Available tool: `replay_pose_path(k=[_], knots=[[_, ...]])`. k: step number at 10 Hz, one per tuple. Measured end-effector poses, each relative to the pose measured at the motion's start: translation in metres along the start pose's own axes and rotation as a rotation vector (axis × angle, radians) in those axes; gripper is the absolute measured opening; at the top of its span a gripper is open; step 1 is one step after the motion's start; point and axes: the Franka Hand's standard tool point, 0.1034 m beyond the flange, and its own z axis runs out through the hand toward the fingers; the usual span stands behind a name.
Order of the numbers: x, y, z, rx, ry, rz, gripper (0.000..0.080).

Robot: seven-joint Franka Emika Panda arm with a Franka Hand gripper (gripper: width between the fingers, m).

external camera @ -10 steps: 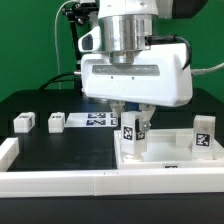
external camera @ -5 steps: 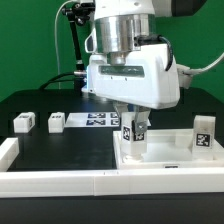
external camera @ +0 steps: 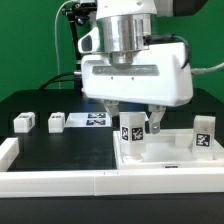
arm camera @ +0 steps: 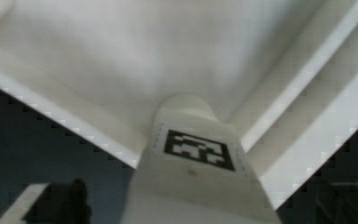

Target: Assemble square table

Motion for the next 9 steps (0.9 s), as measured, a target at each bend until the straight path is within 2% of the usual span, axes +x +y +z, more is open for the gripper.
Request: replay_pose_path(k=[7, 9], knots=[[0.0009, 0.0009, 0.0001, -0.001, 0.001, -0.526, 0.0649], [-0.0002, 0.0, 0.0014, -0.012, 0.03, -0.734, 0.0649]])
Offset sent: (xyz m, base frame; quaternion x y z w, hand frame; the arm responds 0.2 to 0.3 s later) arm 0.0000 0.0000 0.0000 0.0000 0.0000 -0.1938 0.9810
